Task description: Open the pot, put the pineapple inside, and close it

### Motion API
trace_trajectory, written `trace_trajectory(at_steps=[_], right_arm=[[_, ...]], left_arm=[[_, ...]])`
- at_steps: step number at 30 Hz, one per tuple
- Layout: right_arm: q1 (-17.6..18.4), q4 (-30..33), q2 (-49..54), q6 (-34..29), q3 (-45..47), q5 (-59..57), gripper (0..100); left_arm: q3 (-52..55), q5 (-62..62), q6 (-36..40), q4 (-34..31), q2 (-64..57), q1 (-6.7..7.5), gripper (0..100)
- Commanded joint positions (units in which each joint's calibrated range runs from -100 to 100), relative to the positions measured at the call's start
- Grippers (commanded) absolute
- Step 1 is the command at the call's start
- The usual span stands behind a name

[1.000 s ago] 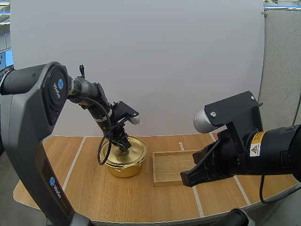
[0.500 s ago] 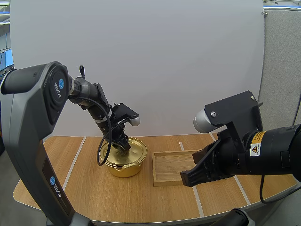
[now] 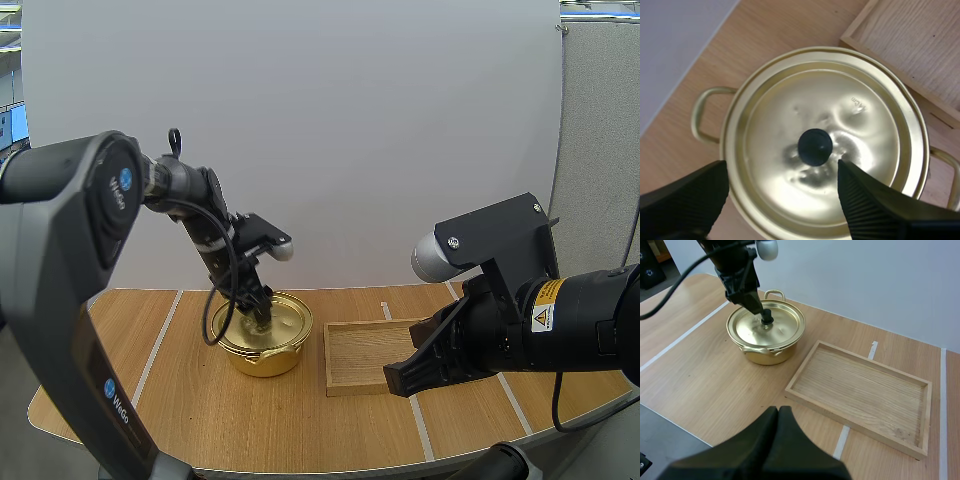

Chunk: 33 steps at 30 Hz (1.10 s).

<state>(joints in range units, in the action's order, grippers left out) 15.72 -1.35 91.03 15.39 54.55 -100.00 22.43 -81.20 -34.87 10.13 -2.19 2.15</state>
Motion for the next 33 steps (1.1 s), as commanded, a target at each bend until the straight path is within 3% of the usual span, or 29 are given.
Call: trace_trajectory(at_steps=[1, 16, 33], right_arm=[[-0.2, 0.6, 0.5, 0.6, 0.1, 0.0, 0], [-0.2, 1.0, 0.5, 0.6, 0.1, 0.0, 0], [-0.2, 1.0, 0.5, 0.6, 0.1, 0.0, 0]], left_arm=[[-2.5, -3.8, 2.0, -1.2, -5.1, 0.12, 100], [-6.8, -18.8, 6.8, -1.1, -34.5, 0.12, 100], [-4.9, -18.8, 12.3, -0.7, -58.7, 0.12, 100]])
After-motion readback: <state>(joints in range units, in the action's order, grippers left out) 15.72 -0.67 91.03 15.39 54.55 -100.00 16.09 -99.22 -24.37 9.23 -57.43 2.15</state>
